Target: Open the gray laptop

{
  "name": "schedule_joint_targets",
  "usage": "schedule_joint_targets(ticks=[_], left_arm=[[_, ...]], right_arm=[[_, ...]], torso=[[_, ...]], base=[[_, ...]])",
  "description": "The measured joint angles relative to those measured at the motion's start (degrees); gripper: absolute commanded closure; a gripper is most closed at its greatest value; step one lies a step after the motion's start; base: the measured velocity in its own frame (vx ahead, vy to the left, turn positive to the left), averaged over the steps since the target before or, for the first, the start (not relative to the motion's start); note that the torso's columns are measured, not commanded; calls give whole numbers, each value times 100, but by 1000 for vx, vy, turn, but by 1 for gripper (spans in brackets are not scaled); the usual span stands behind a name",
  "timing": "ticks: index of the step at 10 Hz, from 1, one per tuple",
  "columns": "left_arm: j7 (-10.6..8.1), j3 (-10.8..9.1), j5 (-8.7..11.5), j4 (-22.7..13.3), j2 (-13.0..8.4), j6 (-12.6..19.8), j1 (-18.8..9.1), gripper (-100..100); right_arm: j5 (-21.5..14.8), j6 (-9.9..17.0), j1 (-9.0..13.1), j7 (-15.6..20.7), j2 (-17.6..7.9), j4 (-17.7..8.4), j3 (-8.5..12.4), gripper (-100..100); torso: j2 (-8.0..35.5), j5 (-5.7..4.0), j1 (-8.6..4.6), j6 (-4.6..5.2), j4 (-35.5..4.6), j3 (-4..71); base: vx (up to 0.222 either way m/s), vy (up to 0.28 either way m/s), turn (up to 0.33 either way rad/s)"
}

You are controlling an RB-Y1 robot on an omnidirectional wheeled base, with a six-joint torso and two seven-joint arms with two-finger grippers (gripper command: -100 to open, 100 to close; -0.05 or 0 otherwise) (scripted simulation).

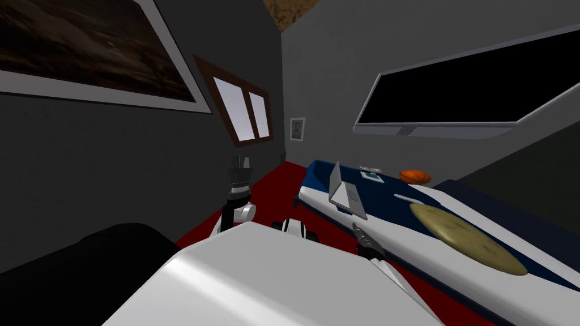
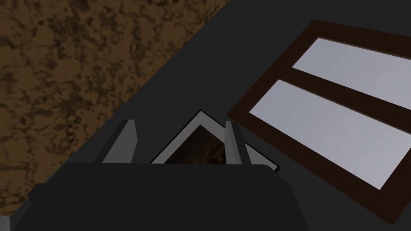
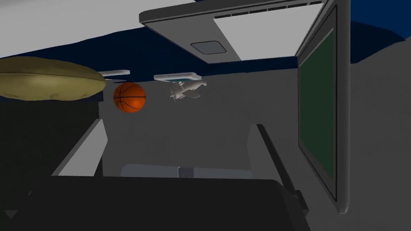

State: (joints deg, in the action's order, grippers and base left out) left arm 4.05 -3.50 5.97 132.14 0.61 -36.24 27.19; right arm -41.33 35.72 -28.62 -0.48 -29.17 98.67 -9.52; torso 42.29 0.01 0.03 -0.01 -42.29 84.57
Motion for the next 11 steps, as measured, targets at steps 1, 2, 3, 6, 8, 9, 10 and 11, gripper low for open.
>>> schedule_joint_targets(ticks=[1,2,3,6,8,9,10,11], left_arm=[[0,-1,0,0,0,0,0,0],[0,0,0,0,0,0,0,0],[0,-1,0,0,0,0,1,0],[0,0,0,0,0,0,0,0],[0,-1,0,0,0,0,1,0],[0,-1,0,0,-1,0,1,0],[0,0,0,0,0,0,0,0],[0,-1,0,0,-1,0,1,0]], right_arm=[[-116,118,47,-19,-17,-167,-14,-100],[-216,274,57,-7,-118,-297,-50,-100],[-215,438,59,24,-213,-343,-58,-100],[-594,837,144,-33,-386,-841,-142,-100],[-682,1172,165,46,-536,-977,-196,-100],[-756,1323,140,53,-569,-1012,-216,-100],[-930,1458,152,-12,-625,-1185,-256,-100],[-978,1590,207,-6,-645,-1288,-287,-100]], torso=[[0,-2,-10,2,0,0],[-2,-1,-1,-1,0,1],[-3,0,-7,3,1,2],[0,-1,-3,-2,0,0],[-4,0,-1,-1,1,2],[2,-1,-6,4,0,0],[-1,-1,-3,-2,0,0],[0,-1,-8,3,0,0]], base=[[27,111,180],[34,95,93],[42,108,183],[38,85,143],[50,83,128],[50,81,220],[51,64,104],[51,69,170]])
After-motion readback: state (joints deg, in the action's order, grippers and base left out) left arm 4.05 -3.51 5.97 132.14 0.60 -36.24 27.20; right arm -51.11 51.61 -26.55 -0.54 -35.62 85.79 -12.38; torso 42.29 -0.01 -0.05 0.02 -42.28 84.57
